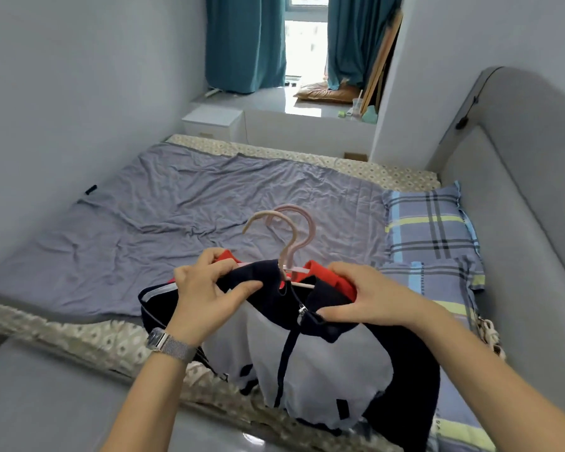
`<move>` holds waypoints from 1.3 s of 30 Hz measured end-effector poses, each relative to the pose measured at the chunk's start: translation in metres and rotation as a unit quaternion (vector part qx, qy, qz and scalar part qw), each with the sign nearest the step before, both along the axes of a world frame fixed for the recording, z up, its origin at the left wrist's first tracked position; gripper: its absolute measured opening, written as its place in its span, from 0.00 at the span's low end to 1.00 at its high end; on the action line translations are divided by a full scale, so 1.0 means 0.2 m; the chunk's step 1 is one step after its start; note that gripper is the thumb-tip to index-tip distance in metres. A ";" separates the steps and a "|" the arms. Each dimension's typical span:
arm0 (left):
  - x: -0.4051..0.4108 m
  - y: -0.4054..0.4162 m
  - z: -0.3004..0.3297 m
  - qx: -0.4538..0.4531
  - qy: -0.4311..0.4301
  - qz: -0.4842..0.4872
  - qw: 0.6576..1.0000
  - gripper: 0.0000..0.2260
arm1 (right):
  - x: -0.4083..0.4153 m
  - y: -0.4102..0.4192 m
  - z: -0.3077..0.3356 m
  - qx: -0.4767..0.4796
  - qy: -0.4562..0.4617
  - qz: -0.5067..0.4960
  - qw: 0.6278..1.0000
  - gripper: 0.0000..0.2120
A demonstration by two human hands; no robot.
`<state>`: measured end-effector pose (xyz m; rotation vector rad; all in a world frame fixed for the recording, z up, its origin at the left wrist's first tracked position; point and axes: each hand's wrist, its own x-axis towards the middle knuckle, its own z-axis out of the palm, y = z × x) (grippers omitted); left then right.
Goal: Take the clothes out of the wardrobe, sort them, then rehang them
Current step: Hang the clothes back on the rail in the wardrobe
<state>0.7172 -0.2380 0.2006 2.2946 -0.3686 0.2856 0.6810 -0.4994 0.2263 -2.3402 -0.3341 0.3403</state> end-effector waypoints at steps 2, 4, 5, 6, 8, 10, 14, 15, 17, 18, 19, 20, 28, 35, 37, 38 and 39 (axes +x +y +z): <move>-0.06 0.14 0.02 0.016 -0.014 0.040 0.999 0.16 | 0.02 0.15 -0.01 0.000 0.005 0.028 1.000 0.14; -0.12 0.28 0.05 0.036 -0.028 0.092 0.995 0.21 | 0.04 0.32 -0.04 0.010 0.000 0.048 0.999 0.10; -0.15 0.36 0.07 0.041 -0.032 0.118 0.992 0.22 | 0.04 0.40 -0.04 0.020 -0.006 0.056 0.998 0.09; -0.18 0.43 0.09 0.042 -0.032 0.139 0.989 0.22 | 0.05 0.49 -0.05 0.027 -0.013 0.062 0.998 0.08; -0.25 0.58 0.13 0.043 -0.026 0.174 0.983 0.20 | 0.07 0.67 -0.04 0.047 -0.015 0.078 0.996 0.07; -0.34 0.73 0.17 0.044 -0.019 0.208 0.977 0.14 | 0.08 0.84 -0.01 0.079 0.001 0.110 0.991 0.08; -0.56 1.00 0.18 0.019 -0.030 0.324 0.945 0.07 | 0.09 1.22 0.04 0.106 0.033 0.207 0.972 0.08; -0.63 1.05 0.18 0.006 -0.045 0.366 0.929 0.08 | 0.08 1.32 0.03 0.108 0.039 0.227 0.967 0.06; -0.81 1.12 0.18 -0.030 -0.068 0.453 0.889 0.11 | 0.04 1.52 0.02 0.104 0.044 0.267 0.957 0.03; -0.91 1.15 0.17 -0.048 -0.069 0.494 0.866 0.12 | 0.00 1.63 0.01 0.102 0.046 0.291 0.950 0.02; -1.01 1.16 0.16 -0.065 -0.065 0.530 0.843 0.11 | -0.05 1.72 0.01 0.107 0.052 0.316 0.941 0.02; -1.11 1.17 0.14 -0.091 -0.057 0.564 0.818 0.09 | -0.11 1.81 0.01 0.108 0.058 0.342 0.932 0.05; -1.82 1.14 -0.09 -0.402 -0.016 0.693 0.599 0.12 | -0.79 2.38 -0.11 0.074 0.151 0.530 0.831 0.12; -2.42 1.25 -0.10 -0.489 -0.074 0.739 0.457 0.12 | -1.54 2.76 -0.18 0.067 0.232 0.609 0.756 0.14; -2.58 1.32 -0.05 -0.524 -0.124 0.724 0.432 0.13 | -1.74 2.85 -0.18 0.076 0.261 0.622 0.734 0.13; -2.66 1.36 -0.04 -0.526 -0.143 0.726 0.420 0.12 | -1.83 2.88 -0.18 0.082 0.273 0.630 0.723 0.11; -2.74 1.39 -0.03 -0.518 -0.155 0.734 0.411 0.12 | -1.92 2.91 -0.17 0.086 0.283 0.638 0.711 0.09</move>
